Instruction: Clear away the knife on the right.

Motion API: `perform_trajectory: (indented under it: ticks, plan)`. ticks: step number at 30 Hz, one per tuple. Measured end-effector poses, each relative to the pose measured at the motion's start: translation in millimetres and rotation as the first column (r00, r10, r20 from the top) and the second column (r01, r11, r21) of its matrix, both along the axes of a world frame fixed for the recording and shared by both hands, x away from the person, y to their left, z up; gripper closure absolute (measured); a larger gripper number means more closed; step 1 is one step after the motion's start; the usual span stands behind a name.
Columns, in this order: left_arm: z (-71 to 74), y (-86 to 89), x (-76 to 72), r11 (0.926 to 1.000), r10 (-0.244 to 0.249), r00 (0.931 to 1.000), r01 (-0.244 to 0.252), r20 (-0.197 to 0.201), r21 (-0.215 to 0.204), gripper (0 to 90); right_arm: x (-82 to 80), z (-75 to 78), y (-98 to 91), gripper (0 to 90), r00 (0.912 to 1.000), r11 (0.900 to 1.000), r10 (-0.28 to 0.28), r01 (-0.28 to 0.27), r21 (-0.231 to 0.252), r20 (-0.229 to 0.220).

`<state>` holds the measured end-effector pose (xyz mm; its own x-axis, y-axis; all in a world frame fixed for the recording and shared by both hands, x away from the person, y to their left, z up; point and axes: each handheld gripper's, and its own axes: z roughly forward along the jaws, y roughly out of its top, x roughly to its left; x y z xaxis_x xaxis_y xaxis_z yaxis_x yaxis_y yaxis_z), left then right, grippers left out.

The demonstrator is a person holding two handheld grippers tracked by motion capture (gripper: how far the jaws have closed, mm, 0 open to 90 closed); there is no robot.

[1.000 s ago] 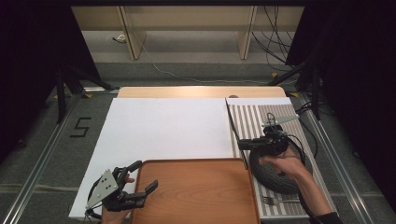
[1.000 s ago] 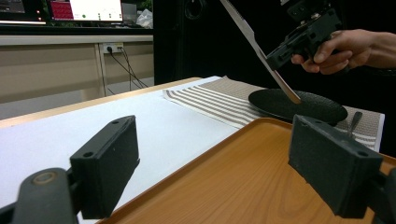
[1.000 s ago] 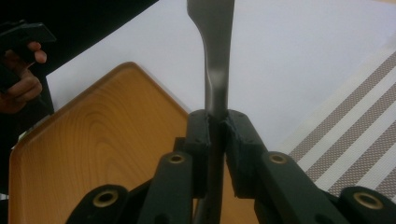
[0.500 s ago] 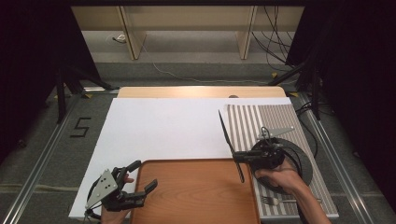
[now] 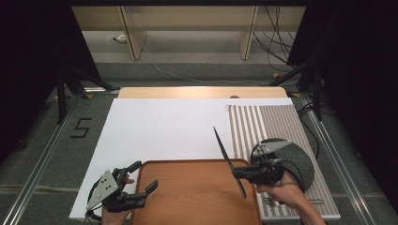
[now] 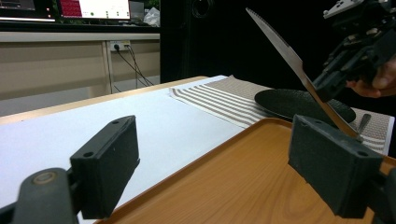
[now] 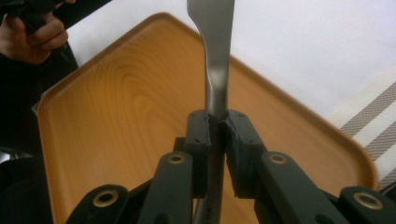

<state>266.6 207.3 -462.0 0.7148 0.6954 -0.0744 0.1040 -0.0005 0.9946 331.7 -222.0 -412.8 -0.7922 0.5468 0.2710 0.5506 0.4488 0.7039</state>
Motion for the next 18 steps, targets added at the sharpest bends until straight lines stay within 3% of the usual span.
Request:
perform_trajectory:
  ticks: [3,8,18]
  plan:
    - [0.0,-0.6,-0.2,1.0,0.001,1.0,-0.001,-0.001,0.0,16.0,-6.7,-2.6,6.7,80.7,0.9998,0.9992,0.017,-0.017,-0.037,-0.007]
    - [-0.2,-0.9,-0.3,1.0,0.002,1.0,-0.002,-0.001,0.0,16.0,-13.2,-6.5,14.1,80.7,0.999,0.9976,0.033,-0.034,-0.06,-0.03]
    - [0.4,-0.6,-0.8,1.0,0.004,1.0,-0.004,0.002,0.0,16.0,-26.6,-14.7,28.3,80.7,0.9965,0.986,0.068,-0.074,-0.149,-0.049]
